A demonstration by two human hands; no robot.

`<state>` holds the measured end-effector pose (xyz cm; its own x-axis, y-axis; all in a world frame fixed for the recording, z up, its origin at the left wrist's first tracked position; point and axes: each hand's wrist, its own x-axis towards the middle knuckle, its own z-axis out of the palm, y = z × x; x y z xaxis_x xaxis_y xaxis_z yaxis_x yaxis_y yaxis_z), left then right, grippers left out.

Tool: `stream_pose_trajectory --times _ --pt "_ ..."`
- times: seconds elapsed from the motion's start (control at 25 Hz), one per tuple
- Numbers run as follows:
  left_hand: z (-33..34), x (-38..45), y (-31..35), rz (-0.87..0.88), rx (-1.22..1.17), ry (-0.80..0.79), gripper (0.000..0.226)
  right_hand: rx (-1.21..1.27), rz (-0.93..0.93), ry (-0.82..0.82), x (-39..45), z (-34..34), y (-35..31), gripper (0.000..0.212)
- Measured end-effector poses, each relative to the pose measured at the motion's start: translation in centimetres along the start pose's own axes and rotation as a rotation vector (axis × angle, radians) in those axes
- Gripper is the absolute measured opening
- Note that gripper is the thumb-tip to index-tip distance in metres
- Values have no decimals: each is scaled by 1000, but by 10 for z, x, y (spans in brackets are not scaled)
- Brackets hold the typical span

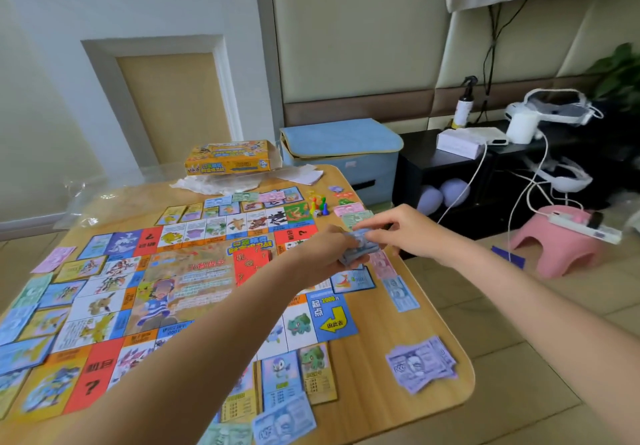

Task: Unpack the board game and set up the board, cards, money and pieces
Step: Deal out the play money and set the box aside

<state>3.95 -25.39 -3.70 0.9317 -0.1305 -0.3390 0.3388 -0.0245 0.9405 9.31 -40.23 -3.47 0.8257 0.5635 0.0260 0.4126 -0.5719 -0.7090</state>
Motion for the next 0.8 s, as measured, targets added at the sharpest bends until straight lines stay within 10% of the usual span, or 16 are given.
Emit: stream_pose_trajectory --times 0.52,0.64,0.8 --pt "-67 70 17 77 7 243 22 371 113 247 97 13 16 21" --pt "-95 89 23 202 561 523 30 406 287 455 121 3 27 20" --pt "-95 110 23 159 1032 475 55 339 336 490 136 -2 35 23"
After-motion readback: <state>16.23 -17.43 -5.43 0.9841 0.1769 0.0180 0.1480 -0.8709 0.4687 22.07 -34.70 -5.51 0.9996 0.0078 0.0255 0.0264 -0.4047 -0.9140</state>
